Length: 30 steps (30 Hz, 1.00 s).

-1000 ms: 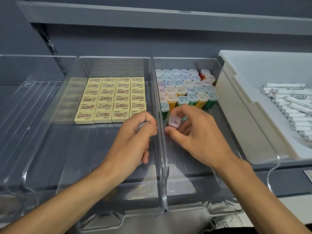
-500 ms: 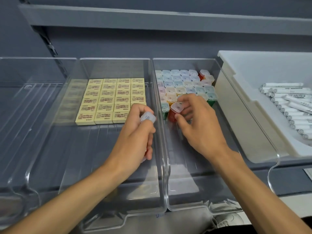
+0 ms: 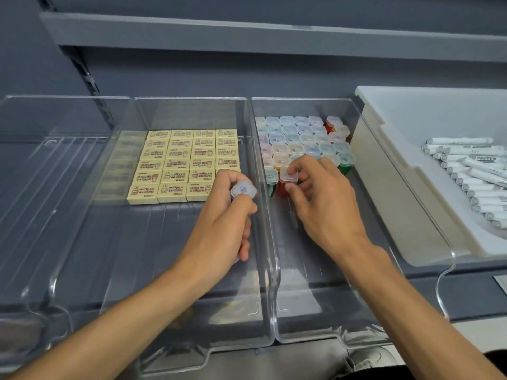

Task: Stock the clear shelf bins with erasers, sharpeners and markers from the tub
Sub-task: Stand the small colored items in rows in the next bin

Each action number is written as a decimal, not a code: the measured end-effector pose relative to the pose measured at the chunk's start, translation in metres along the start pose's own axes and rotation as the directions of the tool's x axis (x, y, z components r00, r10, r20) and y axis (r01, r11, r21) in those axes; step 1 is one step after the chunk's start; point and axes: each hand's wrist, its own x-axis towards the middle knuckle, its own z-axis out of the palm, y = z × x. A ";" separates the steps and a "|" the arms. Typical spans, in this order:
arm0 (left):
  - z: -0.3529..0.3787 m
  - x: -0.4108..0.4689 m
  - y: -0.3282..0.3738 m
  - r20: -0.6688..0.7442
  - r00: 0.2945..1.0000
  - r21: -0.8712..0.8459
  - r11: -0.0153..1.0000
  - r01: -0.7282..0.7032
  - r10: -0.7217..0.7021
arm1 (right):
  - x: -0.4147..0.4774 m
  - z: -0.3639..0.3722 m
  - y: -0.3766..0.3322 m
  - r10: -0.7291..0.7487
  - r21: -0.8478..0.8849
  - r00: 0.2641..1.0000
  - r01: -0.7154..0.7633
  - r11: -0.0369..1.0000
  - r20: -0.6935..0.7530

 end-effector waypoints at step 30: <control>-0.011 -0.002 0.006 0.217 0.840 0.490 0.689 -0.534 0.497 | -0.023 -0.042 -0.047 -0.077 0.689 0.988 -0.035 0.724 0.131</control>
